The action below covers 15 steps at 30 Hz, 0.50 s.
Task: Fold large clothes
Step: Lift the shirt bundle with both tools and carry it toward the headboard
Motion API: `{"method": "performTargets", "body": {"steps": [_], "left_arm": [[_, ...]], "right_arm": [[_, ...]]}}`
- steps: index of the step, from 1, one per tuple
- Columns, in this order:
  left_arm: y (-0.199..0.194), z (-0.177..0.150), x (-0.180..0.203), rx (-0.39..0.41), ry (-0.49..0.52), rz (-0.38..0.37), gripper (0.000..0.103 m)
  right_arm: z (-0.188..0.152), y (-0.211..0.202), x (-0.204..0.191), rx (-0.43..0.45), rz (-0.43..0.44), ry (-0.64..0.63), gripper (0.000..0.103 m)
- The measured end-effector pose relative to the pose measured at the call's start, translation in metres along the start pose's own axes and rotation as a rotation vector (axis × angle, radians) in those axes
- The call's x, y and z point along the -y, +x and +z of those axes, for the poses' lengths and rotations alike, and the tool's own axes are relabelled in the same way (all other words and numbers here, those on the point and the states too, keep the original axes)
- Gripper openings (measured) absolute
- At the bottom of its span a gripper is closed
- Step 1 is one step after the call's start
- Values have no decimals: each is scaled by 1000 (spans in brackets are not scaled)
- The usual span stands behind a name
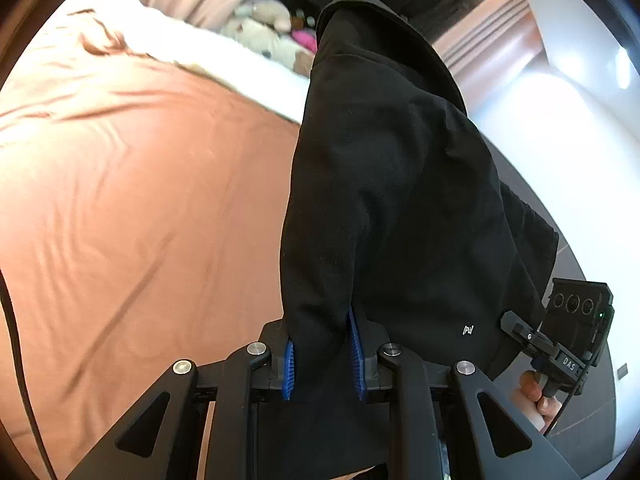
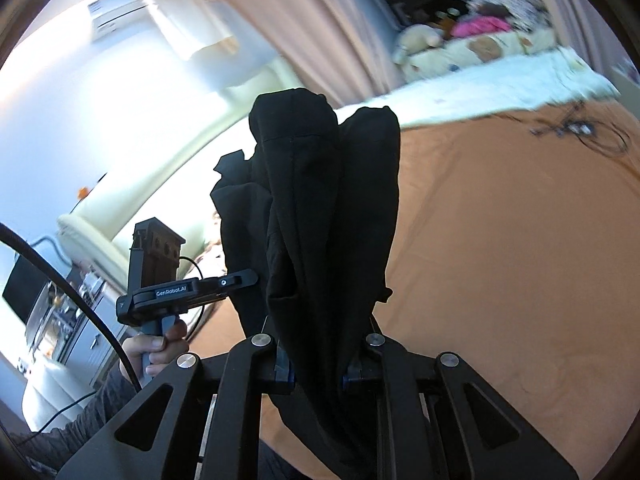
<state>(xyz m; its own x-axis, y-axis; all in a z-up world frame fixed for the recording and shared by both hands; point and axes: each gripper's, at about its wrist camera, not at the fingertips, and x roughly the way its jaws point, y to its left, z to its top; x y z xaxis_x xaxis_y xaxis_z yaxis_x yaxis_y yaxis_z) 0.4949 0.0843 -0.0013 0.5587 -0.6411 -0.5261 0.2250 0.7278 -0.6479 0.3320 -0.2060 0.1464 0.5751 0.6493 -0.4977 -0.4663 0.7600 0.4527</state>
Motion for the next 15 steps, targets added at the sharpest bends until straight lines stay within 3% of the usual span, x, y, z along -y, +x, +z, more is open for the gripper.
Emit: {"method": "performTargets", "body": {"steps": [8,12,15], "left_arm": [[-122,-2,-34,148,-4,52,21],[-171,-9,-51,200,-22,84,21],[-209,-15,-68,240,-47,103,21]], "right_arm": [[-2,16,-66,-8,75,-118,11],[-9,10,-71,-16,116,-158,11],[2,37,-68,-25,148,-180,11]]}}
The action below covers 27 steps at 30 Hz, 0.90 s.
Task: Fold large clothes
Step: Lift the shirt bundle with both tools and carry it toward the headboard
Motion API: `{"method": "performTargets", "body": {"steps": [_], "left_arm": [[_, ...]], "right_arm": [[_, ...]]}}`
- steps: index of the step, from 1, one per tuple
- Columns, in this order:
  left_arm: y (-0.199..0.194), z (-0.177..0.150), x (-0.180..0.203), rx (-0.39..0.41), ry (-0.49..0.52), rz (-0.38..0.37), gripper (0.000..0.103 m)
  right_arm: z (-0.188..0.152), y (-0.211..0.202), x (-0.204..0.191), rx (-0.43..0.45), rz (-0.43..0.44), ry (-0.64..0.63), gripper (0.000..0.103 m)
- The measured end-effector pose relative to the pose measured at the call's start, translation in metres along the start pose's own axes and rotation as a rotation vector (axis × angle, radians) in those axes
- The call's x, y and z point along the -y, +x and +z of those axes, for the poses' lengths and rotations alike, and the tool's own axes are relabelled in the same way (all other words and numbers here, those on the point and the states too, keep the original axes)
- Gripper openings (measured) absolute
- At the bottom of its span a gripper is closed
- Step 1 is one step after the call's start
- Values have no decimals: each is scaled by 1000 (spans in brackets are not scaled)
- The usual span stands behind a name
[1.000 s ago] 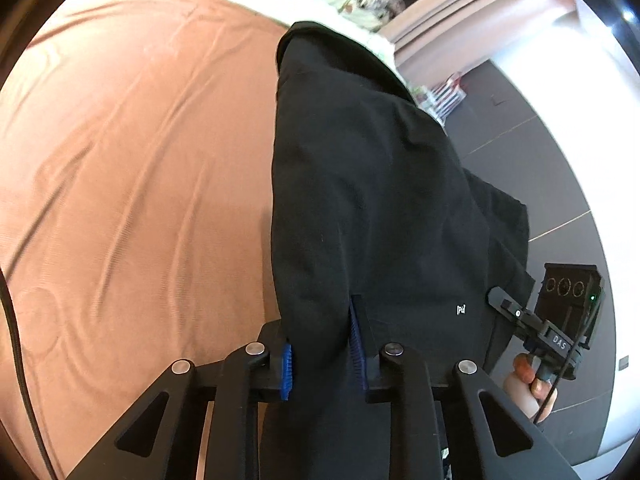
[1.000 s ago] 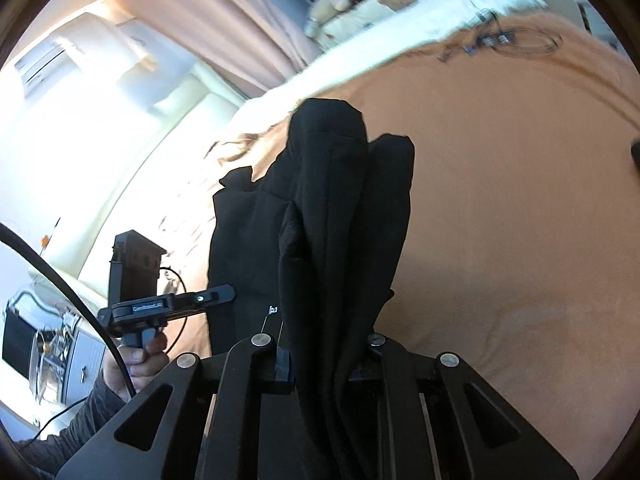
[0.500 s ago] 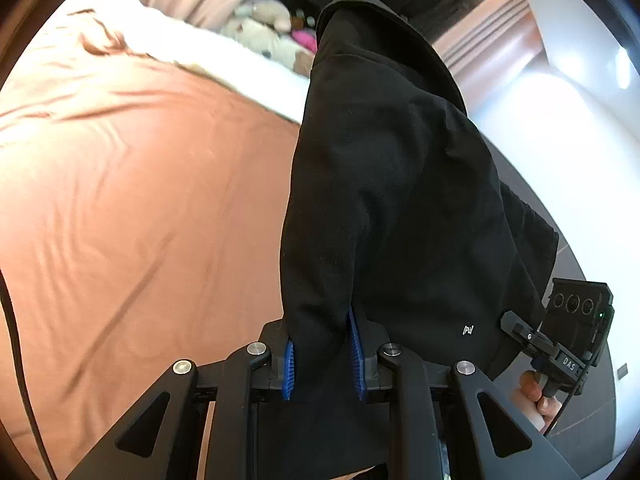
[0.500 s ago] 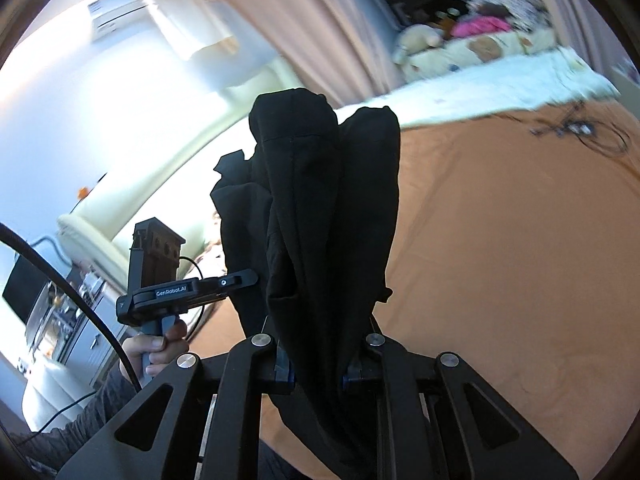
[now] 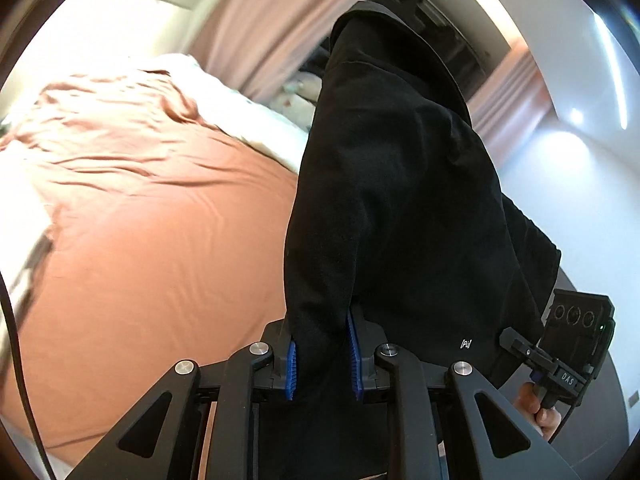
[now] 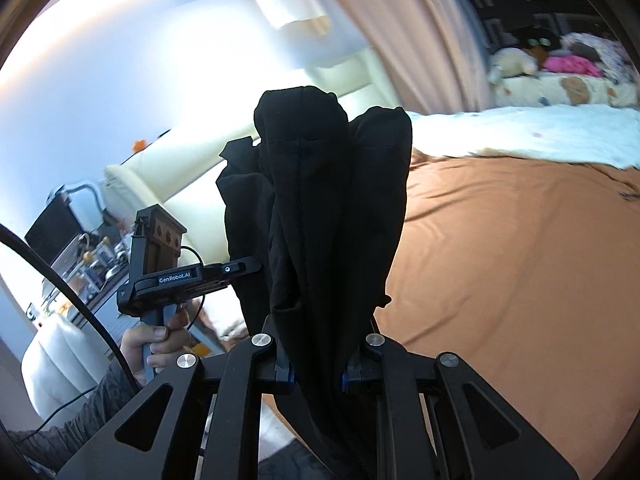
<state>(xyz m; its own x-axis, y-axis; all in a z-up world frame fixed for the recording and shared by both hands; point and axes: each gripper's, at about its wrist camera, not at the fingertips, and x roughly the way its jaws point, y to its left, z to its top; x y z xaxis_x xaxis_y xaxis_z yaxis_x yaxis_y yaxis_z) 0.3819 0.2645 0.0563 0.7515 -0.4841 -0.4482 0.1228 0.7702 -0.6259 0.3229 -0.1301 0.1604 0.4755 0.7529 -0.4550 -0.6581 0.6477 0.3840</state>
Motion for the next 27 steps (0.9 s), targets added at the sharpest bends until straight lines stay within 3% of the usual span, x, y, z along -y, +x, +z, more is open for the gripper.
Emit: {"method": "performTargets", "body": {"steps": [9,17,27], "left_arm": [[-104,10,-64,113,-57,84,20],[-184,27,-119,191,-45,186,20],[-232,58,-186,228,-63,334,20]], "right_arm": [[26,81,-2,-38,117,-46,11],[42,157,-11,-73,233,-65,11],[43,227,-10,-132,309,-54,11]]}}
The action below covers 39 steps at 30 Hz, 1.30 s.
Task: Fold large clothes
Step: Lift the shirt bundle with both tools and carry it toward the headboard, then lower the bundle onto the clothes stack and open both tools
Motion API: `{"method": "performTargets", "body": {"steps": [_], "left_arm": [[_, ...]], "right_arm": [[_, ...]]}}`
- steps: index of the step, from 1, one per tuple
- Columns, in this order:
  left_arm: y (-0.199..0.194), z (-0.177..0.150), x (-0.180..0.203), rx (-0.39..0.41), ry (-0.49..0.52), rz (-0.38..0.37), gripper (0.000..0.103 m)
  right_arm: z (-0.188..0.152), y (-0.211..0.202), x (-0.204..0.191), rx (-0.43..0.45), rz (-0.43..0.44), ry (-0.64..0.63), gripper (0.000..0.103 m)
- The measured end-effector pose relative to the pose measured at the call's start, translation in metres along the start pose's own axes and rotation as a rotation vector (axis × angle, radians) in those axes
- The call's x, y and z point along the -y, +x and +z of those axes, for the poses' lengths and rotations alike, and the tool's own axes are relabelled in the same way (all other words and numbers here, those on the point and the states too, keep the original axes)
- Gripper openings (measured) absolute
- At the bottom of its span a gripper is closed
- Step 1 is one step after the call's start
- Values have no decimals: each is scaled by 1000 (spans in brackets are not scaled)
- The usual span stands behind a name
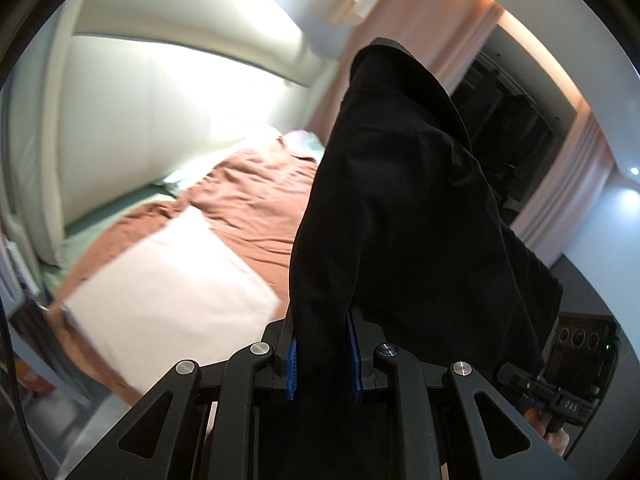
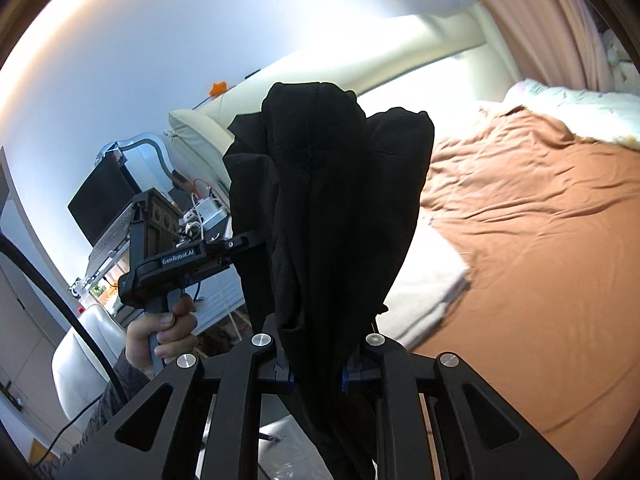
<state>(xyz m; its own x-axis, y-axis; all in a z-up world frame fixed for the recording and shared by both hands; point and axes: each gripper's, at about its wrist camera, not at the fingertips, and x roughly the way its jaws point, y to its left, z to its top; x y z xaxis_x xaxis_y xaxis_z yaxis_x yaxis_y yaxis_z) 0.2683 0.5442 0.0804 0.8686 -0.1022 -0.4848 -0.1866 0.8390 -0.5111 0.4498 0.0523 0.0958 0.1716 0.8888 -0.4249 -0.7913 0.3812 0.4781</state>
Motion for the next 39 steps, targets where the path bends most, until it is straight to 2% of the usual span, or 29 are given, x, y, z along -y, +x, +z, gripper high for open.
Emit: {"method": "performTargets", "body": {"steps": [2,3,10,15,23,30,35,37,39], "left_arm": [[-6,10,-14,6,2,33,20],[-13,9,-8,6,4,46,19],[-13,31,-34,15,8,178,18],[7,44,-54,-5,9,233,18],[82,56,-69,-97,6,295,18],[165,62,-87,-171,4,309,18],[208,55,-110,-221,-26,348,18],[220,51,-117,-241,-13,395,27],[223,49,-122,-239,-4,449,32]], "right_arm": [[2,16,7,-12,20,9,11],[4,24,11,-18,32,13,11],[18,71,37,-65,83,26,11],[25,94,72,-97,110,65,11],[22,119,170,-160,110,157,11],[34,113,274,-175,67,206,11],[38,107,348,-196,44,260,11],[38,108,372,-213,51,276,11],[37,112,399,-244,20,289,15]]}}
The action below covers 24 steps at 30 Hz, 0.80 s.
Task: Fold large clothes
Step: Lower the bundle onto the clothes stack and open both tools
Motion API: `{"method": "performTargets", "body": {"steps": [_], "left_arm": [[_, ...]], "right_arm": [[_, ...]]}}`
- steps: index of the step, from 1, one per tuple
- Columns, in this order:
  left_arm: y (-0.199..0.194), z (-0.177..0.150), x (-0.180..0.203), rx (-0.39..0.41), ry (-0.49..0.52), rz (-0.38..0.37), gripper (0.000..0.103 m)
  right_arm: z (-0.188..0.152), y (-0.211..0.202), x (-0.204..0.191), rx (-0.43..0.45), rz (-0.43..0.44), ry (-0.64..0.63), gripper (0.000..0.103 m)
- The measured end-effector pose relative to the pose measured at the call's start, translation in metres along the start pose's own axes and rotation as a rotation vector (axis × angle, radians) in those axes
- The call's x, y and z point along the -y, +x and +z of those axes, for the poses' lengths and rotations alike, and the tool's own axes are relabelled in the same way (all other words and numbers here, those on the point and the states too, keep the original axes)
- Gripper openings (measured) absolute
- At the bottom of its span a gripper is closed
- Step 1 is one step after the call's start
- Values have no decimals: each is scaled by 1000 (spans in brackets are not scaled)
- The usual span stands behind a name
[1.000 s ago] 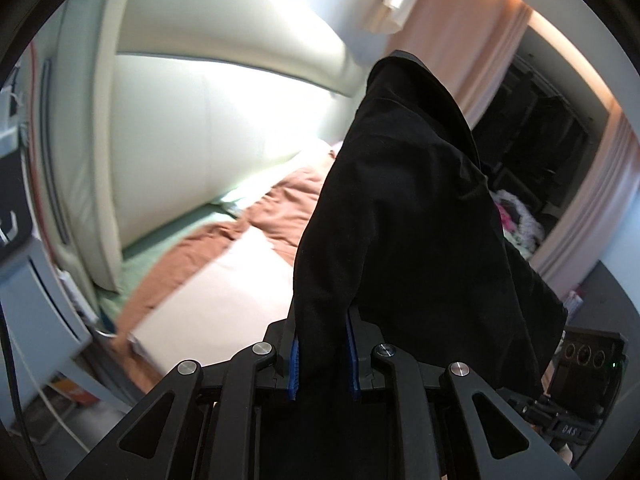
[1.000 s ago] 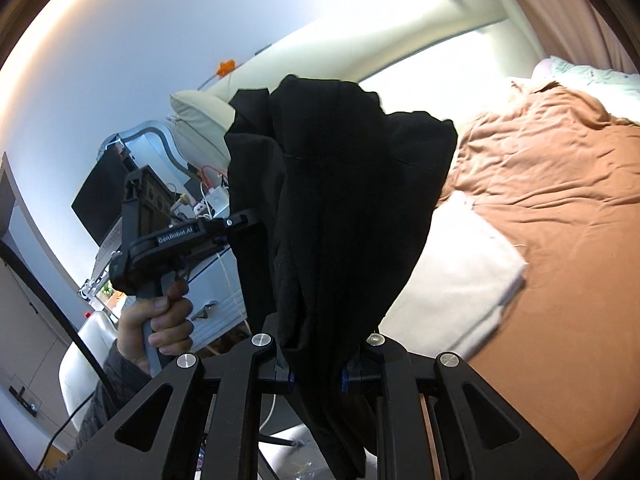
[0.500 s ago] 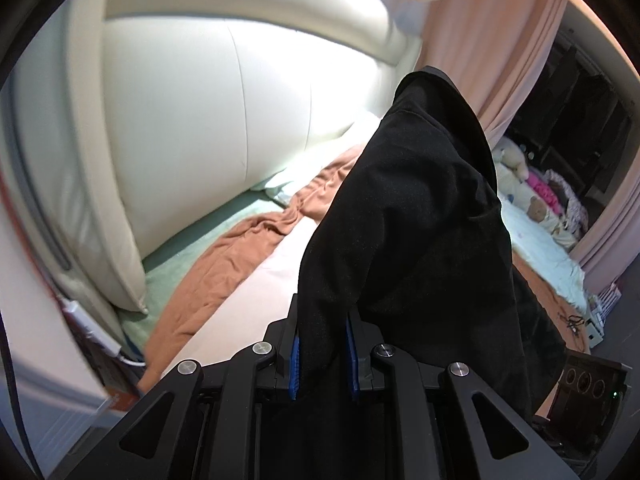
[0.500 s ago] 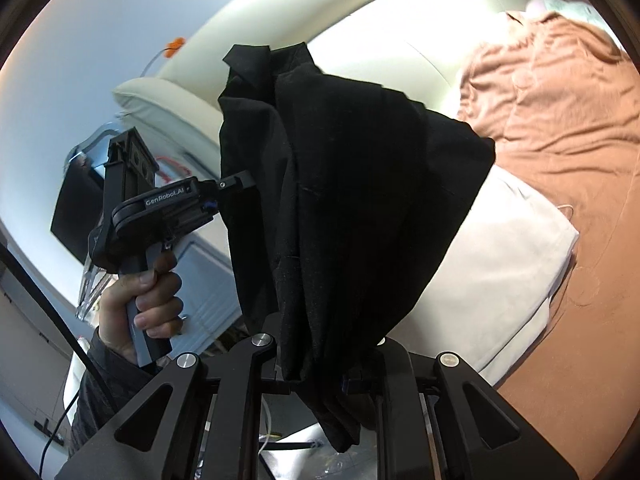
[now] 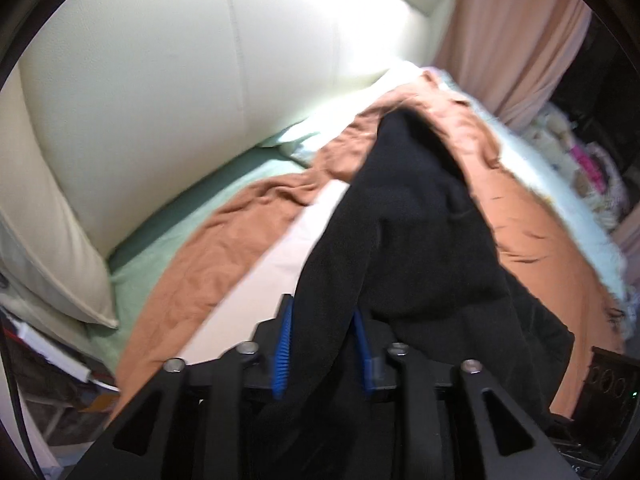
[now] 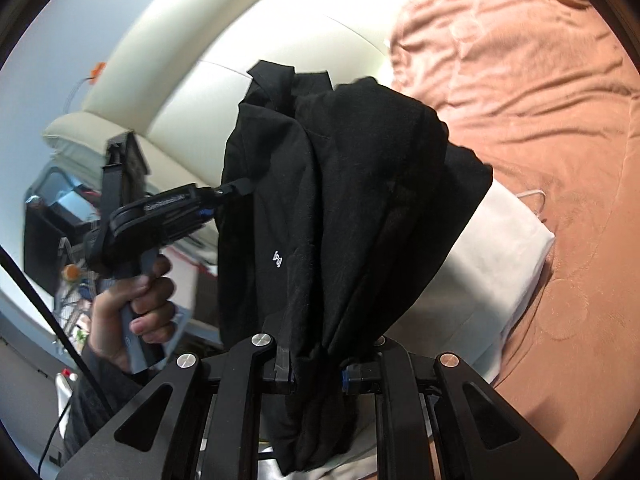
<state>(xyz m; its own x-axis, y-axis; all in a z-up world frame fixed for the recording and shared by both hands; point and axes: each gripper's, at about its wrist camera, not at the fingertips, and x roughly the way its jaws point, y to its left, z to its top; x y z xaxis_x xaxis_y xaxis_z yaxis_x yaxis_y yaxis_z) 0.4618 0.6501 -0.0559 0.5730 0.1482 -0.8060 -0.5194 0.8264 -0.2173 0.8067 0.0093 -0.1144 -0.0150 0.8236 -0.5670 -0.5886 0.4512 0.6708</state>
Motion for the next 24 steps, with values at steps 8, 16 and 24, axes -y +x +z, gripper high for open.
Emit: {"method": "performTargets", "body": {"steps": [8,16,24], "left_arm": [[-8,-65,-29,7,-16,10,44],[-37,-141,-49,28,-95,-9,44],[-46,-187,-38,35,-118,8,46]], "right_arm": [[2,-17,123,-91,-68,183,54],[5,-87,160,27,-79,125,35],[10,-113,191,-4,-288,101,20]]}}
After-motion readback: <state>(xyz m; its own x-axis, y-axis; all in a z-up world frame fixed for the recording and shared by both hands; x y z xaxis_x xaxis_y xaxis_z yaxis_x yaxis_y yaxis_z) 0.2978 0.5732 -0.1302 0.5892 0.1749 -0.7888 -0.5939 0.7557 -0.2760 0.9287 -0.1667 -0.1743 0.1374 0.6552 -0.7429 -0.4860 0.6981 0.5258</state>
